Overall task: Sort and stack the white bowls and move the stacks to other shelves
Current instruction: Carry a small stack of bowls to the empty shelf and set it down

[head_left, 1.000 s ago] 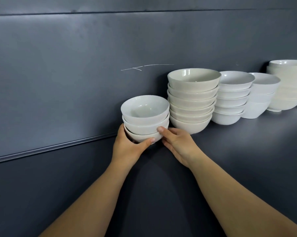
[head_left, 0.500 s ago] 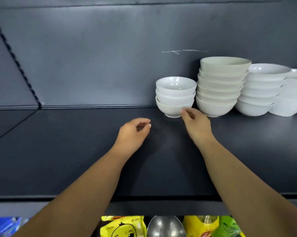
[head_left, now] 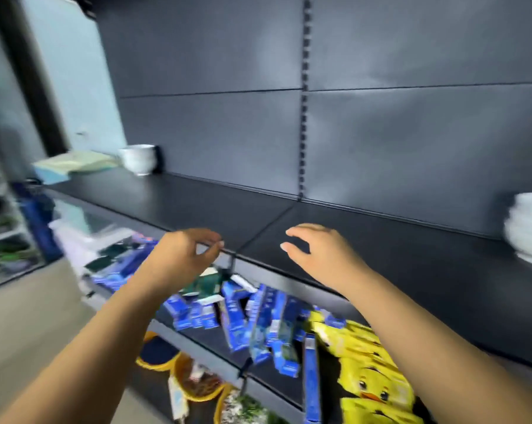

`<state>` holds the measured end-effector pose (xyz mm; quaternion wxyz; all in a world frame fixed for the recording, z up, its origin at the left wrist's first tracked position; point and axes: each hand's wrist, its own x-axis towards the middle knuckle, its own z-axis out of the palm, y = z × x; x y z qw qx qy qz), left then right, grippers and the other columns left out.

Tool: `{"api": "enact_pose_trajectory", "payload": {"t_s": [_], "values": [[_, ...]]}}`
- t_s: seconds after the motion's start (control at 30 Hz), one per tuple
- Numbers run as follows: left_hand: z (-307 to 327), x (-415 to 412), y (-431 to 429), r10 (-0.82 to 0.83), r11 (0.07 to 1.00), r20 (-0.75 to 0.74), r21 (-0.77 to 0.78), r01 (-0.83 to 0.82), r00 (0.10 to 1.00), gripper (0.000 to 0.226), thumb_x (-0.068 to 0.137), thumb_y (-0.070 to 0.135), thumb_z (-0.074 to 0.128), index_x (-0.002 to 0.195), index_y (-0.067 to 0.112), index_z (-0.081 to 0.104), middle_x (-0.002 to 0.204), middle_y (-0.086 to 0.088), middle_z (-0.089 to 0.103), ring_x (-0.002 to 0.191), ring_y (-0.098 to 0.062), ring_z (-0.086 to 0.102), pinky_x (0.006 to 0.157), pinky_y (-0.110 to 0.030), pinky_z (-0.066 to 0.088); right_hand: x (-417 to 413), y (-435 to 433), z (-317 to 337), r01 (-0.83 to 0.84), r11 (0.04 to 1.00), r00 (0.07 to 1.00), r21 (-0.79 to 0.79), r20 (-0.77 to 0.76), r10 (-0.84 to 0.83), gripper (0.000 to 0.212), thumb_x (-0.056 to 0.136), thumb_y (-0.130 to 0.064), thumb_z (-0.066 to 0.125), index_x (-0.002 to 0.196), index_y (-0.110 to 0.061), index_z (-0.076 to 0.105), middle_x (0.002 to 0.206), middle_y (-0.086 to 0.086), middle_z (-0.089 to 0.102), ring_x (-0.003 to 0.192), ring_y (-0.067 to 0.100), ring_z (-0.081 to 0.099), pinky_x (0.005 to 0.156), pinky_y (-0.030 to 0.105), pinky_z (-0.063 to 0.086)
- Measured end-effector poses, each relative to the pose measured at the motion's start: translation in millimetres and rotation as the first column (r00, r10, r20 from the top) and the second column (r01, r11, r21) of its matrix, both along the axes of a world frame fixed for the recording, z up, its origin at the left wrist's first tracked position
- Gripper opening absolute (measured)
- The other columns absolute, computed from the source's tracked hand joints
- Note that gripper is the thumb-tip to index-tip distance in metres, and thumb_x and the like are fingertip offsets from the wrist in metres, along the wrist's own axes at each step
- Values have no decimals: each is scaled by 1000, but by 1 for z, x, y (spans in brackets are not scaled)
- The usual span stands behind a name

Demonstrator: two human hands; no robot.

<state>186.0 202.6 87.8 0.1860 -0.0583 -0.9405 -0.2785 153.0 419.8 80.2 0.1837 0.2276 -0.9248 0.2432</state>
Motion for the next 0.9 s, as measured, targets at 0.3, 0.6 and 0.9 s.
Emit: {"api": "enact_pose_trajectory", "payload": {"t_s": [0.3, 0.6, 0.9], "values": [[-41, 95, -237, 324, 937, -117, -97, -336, 939, 25, 86, 29, 54, 100, 15, 70, 106, -5, 70, 93, -27, 64, 73, -25, 39, 17, -269, -42, -293, 952, 949, 83, -97, 301, 34, 90, -27, 53, 112, -3, 61, 118, 13, 62, 115, 27, 51, 97, 38, 37], [-120, 169, -355, 565, 821, -34, -82, -565, 825, 21, 87, 18, 59, 102, 9, 69, 106, -11, 70, 100, -27, 62, 86, -26, 40, 59, -410, -132, -557, 826, 820, 84, -100, 563, 30, 70, -24, 61, 86, 0, 69, 82, 16, 71, 80, 32, 67, 67, 38, 55], [-216, 184, -408, 683, 724, 249, -107, -681, 687, 27, 90, 23, 54, 112, 11, 64, 116, -8, 64, 103, -26, 58, 86, -24, 35, 30, -475, -251, -646, 752, 762, 133, 40, 647, 32, 66, -21, 65, 88, 2, 69, 85, 15, 72, 84, 34, 69, 68, 46, 56]]}}
